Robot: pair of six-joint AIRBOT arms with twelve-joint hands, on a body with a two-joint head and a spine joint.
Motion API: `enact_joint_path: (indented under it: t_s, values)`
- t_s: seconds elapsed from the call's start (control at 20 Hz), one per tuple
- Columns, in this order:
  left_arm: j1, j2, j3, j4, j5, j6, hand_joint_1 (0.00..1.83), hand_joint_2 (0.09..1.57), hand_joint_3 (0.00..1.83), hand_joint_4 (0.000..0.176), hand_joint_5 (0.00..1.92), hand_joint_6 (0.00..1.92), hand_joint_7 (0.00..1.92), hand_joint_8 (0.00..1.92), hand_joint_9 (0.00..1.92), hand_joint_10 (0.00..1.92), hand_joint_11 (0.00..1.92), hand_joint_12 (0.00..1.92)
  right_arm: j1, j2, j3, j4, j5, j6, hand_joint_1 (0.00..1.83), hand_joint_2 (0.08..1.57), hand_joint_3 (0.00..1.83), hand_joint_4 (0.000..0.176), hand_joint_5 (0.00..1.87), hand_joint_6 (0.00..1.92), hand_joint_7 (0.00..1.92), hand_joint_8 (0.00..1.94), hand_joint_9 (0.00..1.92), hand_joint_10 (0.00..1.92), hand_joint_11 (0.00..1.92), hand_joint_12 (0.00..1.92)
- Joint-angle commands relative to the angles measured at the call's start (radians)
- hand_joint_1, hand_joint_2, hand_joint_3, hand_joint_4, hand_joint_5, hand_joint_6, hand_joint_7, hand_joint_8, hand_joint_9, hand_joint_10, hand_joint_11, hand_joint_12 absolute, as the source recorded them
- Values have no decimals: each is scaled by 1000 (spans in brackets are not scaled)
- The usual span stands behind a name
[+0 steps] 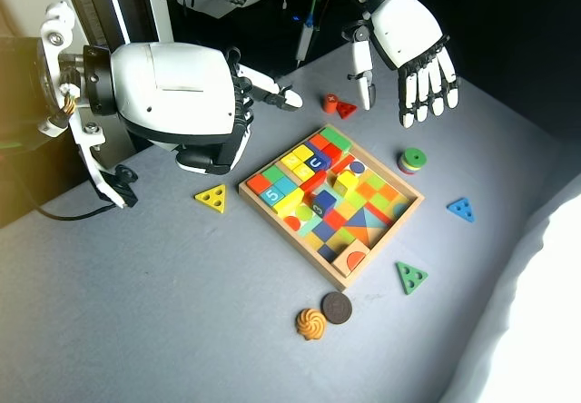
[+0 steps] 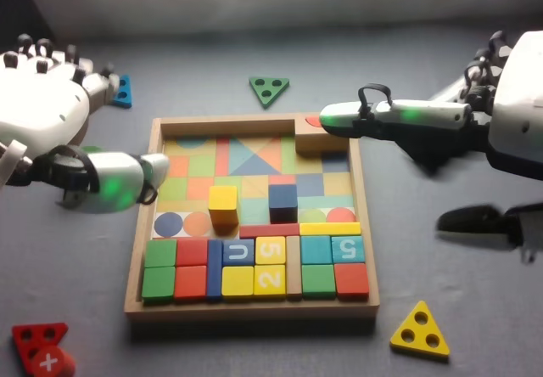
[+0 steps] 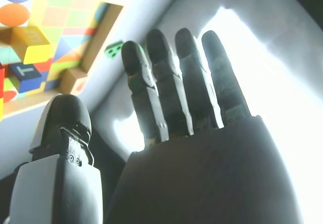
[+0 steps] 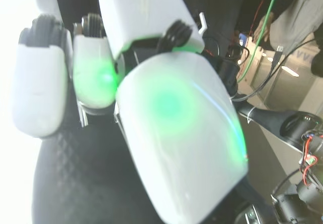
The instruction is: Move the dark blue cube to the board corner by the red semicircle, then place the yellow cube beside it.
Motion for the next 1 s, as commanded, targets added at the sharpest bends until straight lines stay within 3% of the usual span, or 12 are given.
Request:
enact_joint_path:
  t_s: [0.0,0.35,0.45,0.6,0.65,0.7,0.75,0.8,0.85,0.9,0.95]
  values:
    - [-11,6,1,68,-54,3,0,1178,28,0,98,9,63,12,62,10,36,31,16,4,4,41,122,-7,0,1237,22,0,163,38,194,16,146,75,0,530]
    - [-11,5,1,57,-58,3,0,1206,11,0,100,3,72,3,60,3,26,50,-18,-20,19,92,192,-79,0,1248,1,0,180,1,197,3,152,7,0,379]
    - [-13,5,2,51,-62,3,0,1199,6,0,92,0,76,4,72,8,39,58,-20,-21,21,92,193,-91,0,1258,3,0,179,0,202,3,160,6,0,422]
    - [-12,3,5,48,-64,3,0,1194,3,0,66,0,57,0,61,1,26,57,-23,-22,22,94,191,-98,141,1269,1,0,201,10,239,7,200,13,0,622]
    - [-12,3,8,48,-64,3,0,1197,4,0,72,3,57,0,63,2,29,59,-24,-21,22,94,190,-98,240,1265,0,0,288,27,373,31,346,62,0,965]
    - [-11,3,10,48,-63,3,0,1192,2,0,74,3,60,2,63,1,26,59,-25,-21,21,94,188,-98,324,1258,1,0,313,6,635,155,482,559,78,1385]
    - [-11,3,10,48,-62,6,0,1189,0,0,75,3,66,4,67,3,29,62,-27,-21,21,97,187,-107,402,1259,1,0,329,3,611,668,450,1158,136,1672]
    - [-11,2,10,48,-61,8,0,1193,2,0,72,2,67,4,68,3,29,63,-30,-21,21,110,182,-152,492,1238,0,0,354,5,568,1310,483,1614,268,1871]
    - [-8,2,10,45,-62,9,0,1193,2,0,66,0,61,1,64,1,34,67,-38,-35,25,110,104,-157,662,1220,0,0,393,16,742,1715,757,1860,636,1911]
    - [-7,3,8,44,-63,9,0,1190,0,0,68,1,62,1,69,3,38,70,-73,-68,47,107,62,-162,812,1189,0,0,421,21,934,1896,997,1909,893,1919]
    - [-10,1,9,44,-63,9,0,1186,0,0,68,1,62,1,69,3,36,71,-104,-93,75,104,116,-192,884,1178,0,0,415,14,1021,1932,1077,1919,992,1921]
